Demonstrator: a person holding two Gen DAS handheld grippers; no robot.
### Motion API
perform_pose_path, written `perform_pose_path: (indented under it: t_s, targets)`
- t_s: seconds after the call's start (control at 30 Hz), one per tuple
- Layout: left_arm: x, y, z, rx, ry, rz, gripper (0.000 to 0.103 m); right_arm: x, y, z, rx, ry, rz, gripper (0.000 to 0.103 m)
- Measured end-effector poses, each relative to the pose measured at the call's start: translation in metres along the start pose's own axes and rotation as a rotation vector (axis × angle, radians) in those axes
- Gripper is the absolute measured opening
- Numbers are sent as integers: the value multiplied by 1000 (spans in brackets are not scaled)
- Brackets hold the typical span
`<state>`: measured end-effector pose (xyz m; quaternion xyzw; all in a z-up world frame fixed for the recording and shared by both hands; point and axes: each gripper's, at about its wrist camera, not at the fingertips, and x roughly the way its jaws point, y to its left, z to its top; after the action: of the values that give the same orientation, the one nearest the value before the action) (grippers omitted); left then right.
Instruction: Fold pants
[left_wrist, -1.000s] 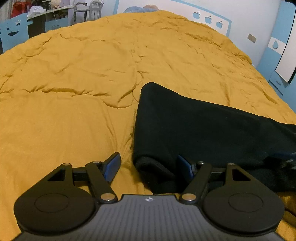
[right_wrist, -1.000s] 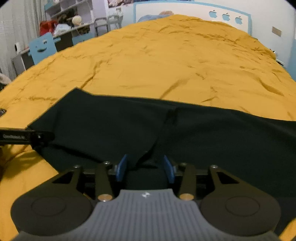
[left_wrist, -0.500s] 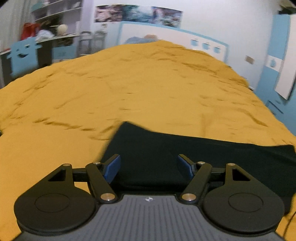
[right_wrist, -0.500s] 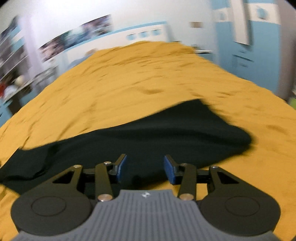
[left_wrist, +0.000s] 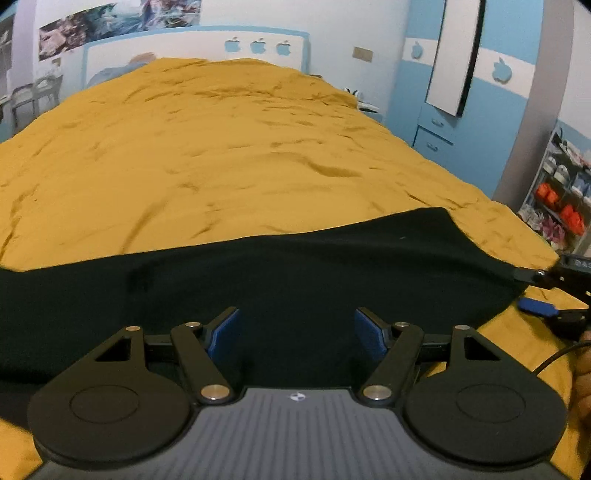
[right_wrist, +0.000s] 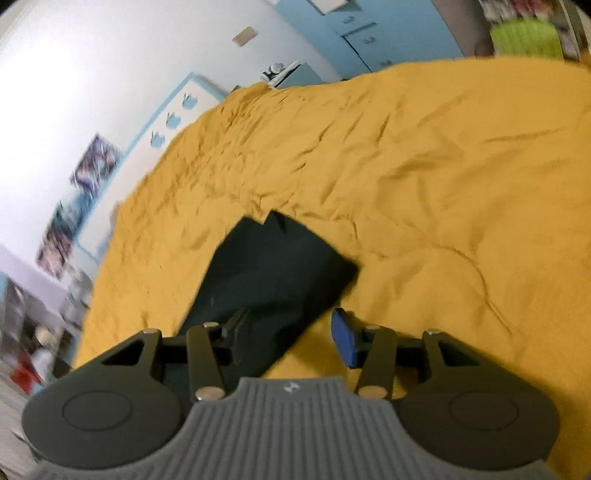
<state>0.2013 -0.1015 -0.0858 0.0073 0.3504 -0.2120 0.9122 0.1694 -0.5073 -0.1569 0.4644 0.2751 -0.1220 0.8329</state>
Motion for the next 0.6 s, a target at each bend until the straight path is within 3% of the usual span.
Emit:
perform_pose_path:
  t_s: [0.1,0.17,0.23,0.3,0.4,0.53,0.6]
  targets:
    - [13,-13,9,-42,-9,-9,81,13,-5,6,26,14,11,47]
    - [23,-24,9,-18,13,35,80,16,-6,5,15,11,29,50]
    - [38,-35,4,20,75,71,73,20,-8,2,10,8,47,50]
    - [53,-46,-10,65,160,38,67,20,-14,-2,-2,1,64,50]
    - [51,-70,-29,210,131,96,65,19,-18,-10,-33,-2,71,50]
    - [50,-63,-25,148,163,63,62,19,-16,-8,-29,-6,69,52]
    - [49,-57,-24,124,173,34,63,15,-15,-8,-25,-22,74,47]
